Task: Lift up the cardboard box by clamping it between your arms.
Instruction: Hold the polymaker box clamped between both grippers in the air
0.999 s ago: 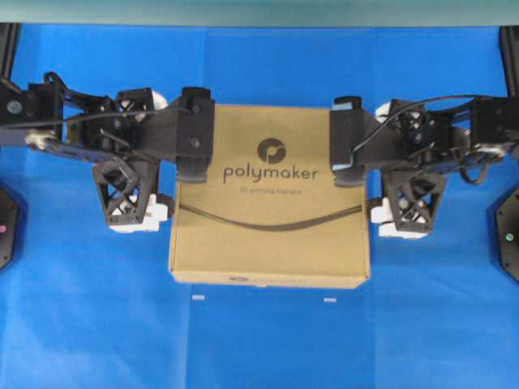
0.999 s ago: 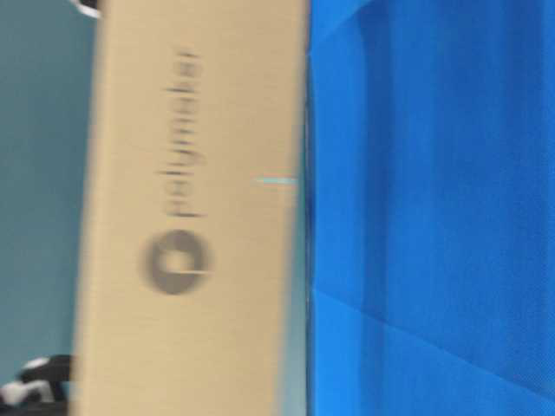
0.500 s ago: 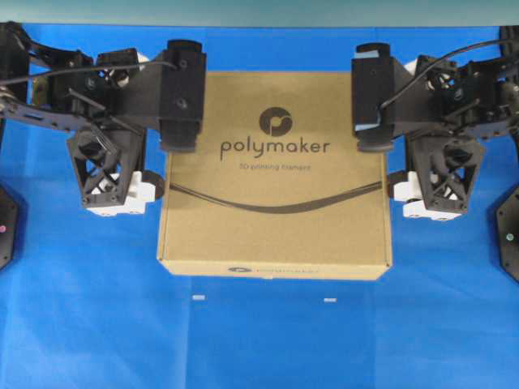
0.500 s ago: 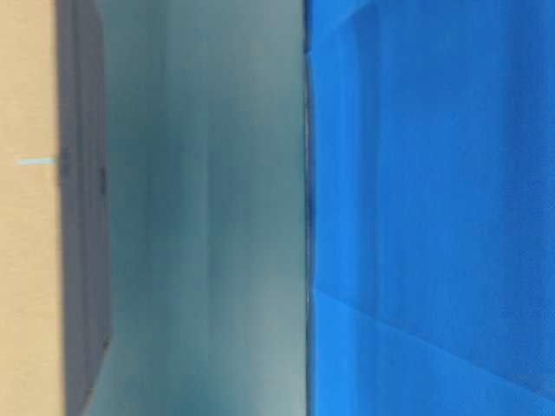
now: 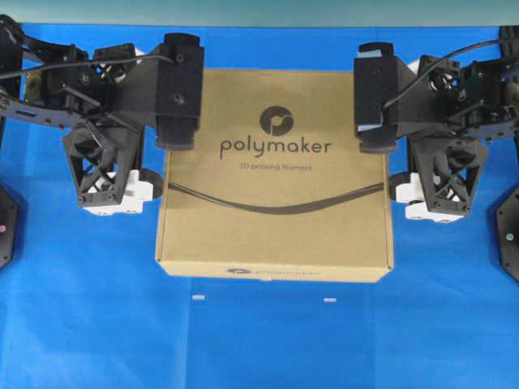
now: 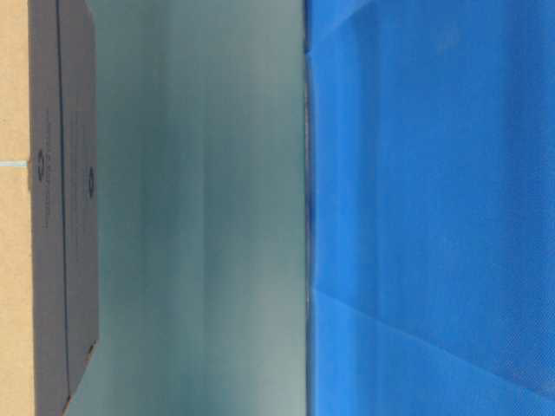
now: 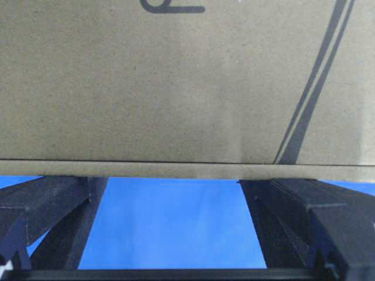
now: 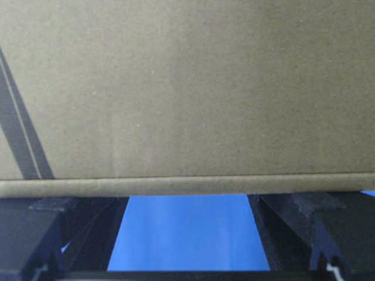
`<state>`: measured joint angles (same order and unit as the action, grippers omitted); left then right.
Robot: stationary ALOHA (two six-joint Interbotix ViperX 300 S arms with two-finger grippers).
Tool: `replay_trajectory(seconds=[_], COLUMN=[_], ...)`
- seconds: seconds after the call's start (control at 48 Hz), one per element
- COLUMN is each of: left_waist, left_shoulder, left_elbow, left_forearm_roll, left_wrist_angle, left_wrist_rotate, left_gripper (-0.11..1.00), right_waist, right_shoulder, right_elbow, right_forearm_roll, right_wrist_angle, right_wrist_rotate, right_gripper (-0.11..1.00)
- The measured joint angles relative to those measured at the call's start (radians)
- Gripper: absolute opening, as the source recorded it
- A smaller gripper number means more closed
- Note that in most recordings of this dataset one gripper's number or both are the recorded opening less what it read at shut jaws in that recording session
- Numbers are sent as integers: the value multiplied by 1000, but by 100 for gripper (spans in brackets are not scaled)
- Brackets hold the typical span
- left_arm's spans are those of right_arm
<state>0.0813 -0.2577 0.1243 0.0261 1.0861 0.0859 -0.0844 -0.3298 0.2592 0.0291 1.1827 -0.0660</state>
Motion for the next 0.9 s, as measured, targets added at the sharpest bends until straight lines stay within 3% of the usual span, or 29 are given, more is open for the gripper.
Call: replay_trajectory(seconds=[0.437, 0.645, 0.895], left_waist=[6, 9, 14], left_shoulder=[0, 9, 37], left_elbow=[3, 77, 190], left_forearm_roll=[-3, 0, 2], left_wrist_angle=[0, -15, -147], left_wrist_rotate=[0, -2, -2], left_gripper=[87, 87, 87], right_waist=[2, -3, -9], right_shoulder=[-2, 3, 20], right_elbow=[3, 78, 204], right_forearm_roll=[-2, -14, -15], right_wrist_angle=[-2, -86, -199], right_wrist_rotate=[0, 2, 0], right_gripper=[100, 100, 100])
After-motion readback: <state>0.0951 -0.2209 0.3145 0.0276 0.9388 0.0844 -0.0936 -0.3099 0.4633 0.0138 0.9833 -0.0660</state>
